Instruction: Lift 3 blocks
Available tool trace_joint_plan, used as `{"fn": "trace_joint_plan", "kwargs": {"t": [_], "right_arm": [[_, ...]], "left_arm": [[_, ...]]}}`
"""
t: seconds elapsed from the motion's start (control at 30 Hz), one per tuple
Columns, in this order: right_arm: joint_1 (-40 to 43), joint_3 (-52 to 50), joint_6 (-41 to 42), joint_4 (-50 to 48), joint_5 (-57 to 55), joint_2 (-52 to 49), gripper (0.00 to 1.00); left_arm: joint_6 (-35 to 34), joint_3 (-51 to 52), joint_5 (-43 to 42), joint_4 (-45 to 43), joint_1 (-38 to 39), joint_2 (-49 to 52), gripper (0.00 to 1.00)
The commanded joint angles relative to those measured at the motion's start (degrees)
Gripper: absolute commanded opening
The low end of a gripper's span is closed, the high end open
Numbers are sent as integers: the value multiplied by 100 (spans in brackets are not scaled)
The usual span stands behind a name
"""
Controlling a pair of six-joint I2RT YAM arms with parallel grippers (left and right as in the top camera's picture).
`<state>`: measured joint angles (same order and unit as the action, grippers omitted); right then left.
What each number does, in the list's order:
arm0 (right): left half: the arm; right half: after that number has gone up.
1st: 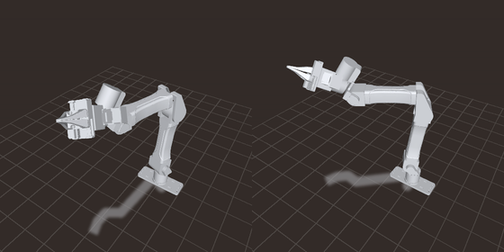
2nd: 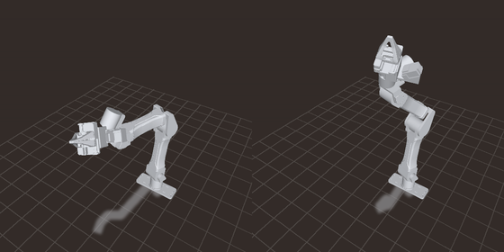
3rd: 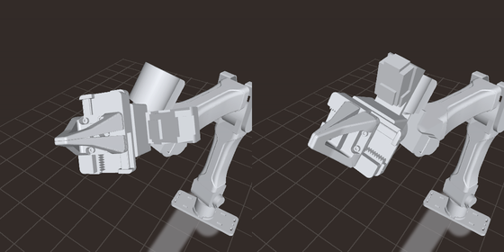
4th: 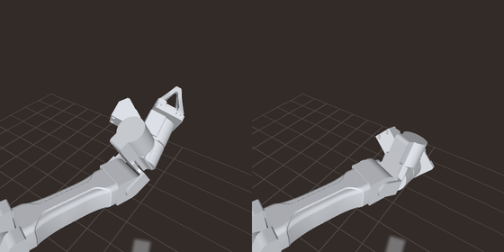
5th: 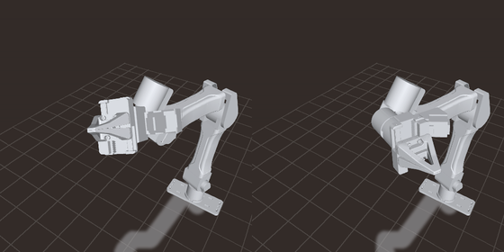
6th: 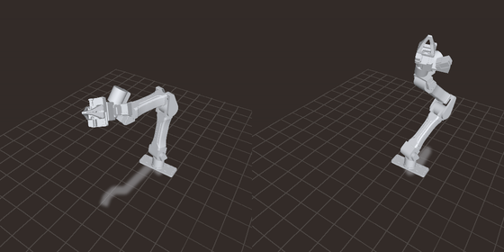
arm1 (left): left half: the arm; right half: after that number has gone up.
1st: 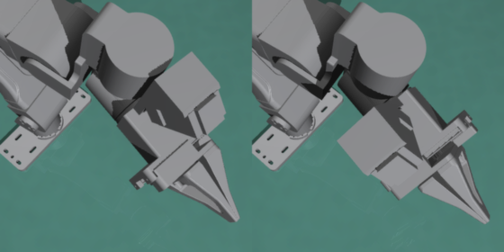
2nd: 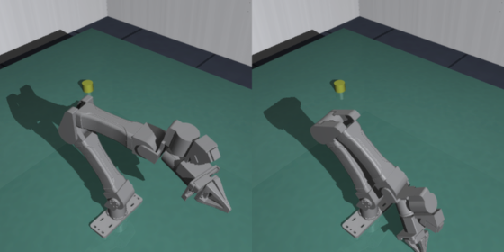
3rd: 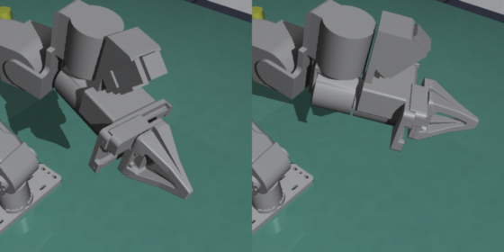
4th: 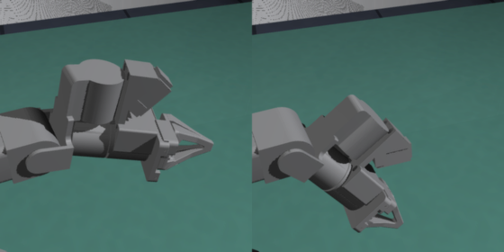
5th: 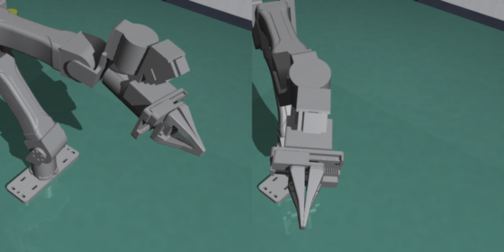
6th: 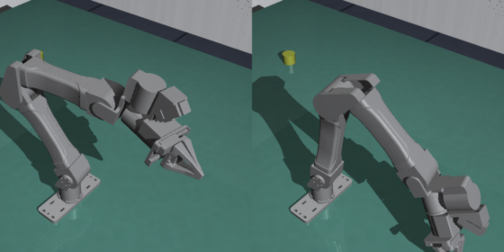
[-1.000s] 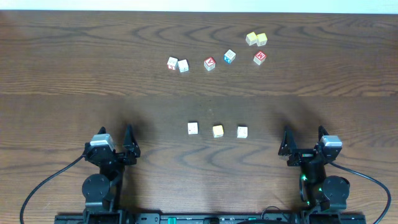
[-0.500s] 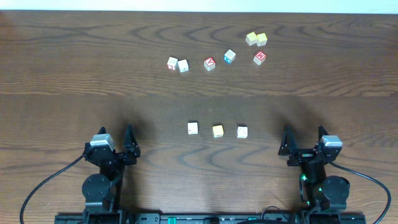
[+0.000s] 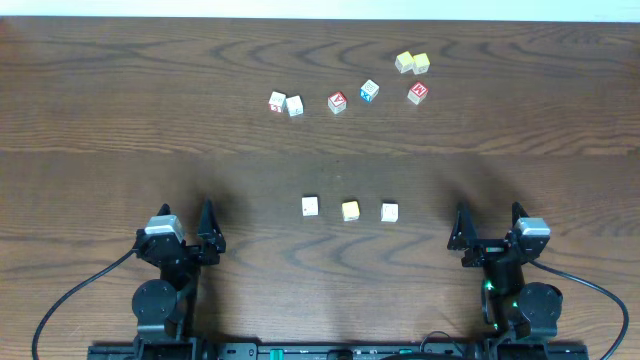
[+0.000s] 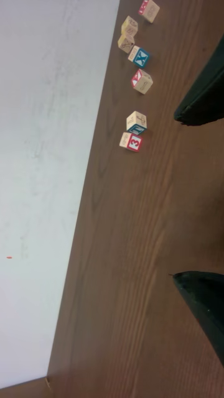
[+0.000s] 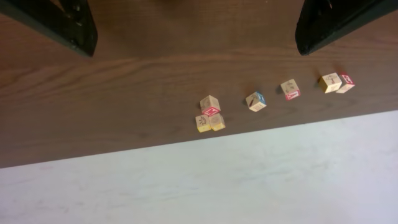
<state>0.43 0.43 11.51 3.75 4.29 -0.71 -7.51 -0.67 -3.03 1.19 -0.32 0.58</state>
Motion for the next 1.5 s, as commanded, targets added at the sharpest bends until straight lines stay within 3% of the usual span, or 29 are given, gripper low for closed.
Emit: {"fn": "trace_joint_plan", "kwargs": {"t": [0.0, 0.43, 0.5, 0.6, 0.67, 0.77, 0.87, 0.97, 1.13, 1.2, 1.3, 1.47], "right_arm": [[151, -11, -44, 20, -17, 33, 99], [151, -11, 166, -173, 90, 33, 99], [151, -11, 887, -240, 584, 33, 99], [151, -11, 1958, -118, 1788, 33, 99], [151, -11, 2334, -225, 2000, 33, 99], [151, -11, 3032, -776, 1934, 33, 99], [151, -9, 3067, -1923, 2002, 33, 99], [151, 136, 3040, -2627, 1799, 33, 99], [151, 1165, 2035, -1655, 1344, -240, 99], [151, 1851, 1532, -828, 1263, -616, 99], [151, 2940, 1137, 468, 1270, -1401, 99], [151, 4896, 273, 3034, 1746, -3206, 99]], "left_arm": [[37, 44, 94, 280, -31, -28, 75], [28, 44, 92, 280, -31, -28, 75], [-380, 42, -372, 203, -24, -28, 75], [-1508, 39, -1893, 70, -26, -28, 75], [-1825, 39, -2162, -90, -26, -28, 75], [-2081, 37, -2551, -699, -26, -28, 75], [-2068, -50, -2935, -1899, -26, -28, 75], [-1838, -393, -2793, -2179, -26, -7, 75], [-555, -1805, -2345, -931, -26, 629, 75], [-138, -2776, -1902, 168, -26, 1259, 75], [-90, -4293, -1464, 2033, -26, 2446, 75], [0, -6400, -2511, 4865, -26, 4356, 75]]}}
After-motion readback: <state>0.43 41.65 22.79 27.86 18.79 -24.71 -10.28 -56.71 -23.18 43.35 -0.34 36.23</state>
